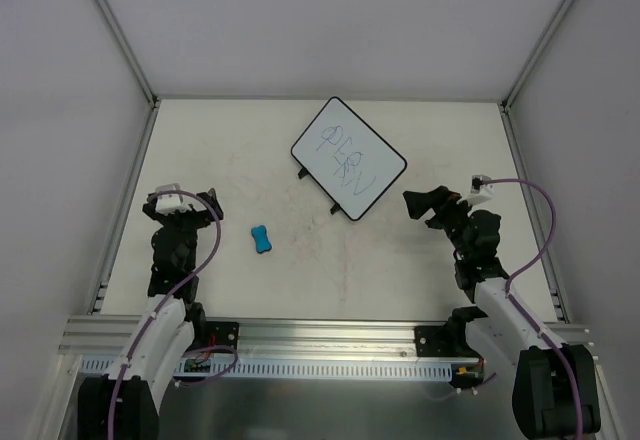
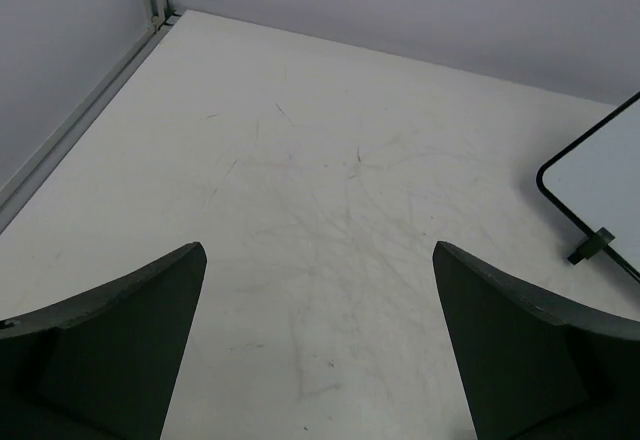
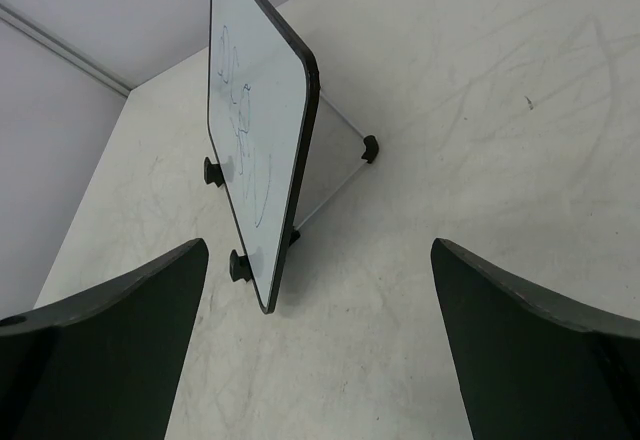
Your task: Erase the whiteboard
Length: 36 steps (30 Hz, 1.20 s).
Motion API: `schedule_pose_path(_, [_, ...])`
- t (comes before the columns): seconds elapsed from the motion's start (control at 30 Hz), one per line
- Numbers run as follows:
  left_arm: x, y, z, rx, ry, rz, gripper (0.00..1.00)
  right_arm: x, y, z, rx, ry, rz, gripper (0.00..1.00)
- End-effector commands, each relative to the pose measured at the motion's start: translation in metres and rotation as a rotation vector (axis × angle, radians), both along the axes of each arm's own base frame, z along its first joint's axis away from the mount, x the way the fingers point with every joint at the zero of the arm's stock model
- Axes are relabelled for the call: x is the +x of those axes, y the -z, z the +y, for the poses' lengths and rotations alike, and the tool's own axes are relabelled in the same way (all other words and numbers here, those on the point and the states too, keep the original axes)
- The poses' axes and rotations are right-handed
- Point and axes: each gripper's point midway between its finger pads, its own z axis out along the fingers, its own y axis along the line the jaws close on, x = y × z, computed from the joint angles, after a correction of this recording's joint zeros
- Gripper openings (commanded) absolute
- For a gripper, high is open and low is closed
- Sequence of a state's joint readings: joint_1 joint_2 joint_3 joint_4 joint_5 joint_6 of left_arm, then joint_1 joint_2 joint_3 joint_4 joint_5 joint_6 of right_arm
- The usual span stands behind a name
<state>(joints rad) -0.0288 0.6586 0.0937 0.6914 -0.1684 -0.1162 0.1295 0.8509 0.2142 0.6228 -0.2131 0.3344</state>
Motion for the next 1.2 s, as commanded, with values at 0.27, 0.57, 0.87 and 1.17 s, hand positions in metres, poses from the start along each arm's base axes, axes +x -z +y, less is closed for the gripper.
schedule_pose_path(0.27, [-0.029,0.010,0.032,-0.234,-0.248,0.063,0.99,-0.002,-0.009,0.014,-0.014,-0.092,-0.092,0.99])
schedule_pose_path(0.57, [-0.040,0.026,0.039,-0.318,-0.337,0.142,0.99,0.008,-0.025,0.028,0.055,-0.158,-0.140,0.99])
schedule_pose_path(0.87, [-0.040,0.024,0.015,-0.302,-0.173,0.113,0.99,0.030,-0.018,0.045,0.136,-0.226,-0.136,0.99])
schedule_pose_path(1.17, [-0.034,0.039,-0.003,-0.339,-0.093,0.209,0.99,0.051,-0.012,0.063,0.177,-0.260,-0.149,0.99])
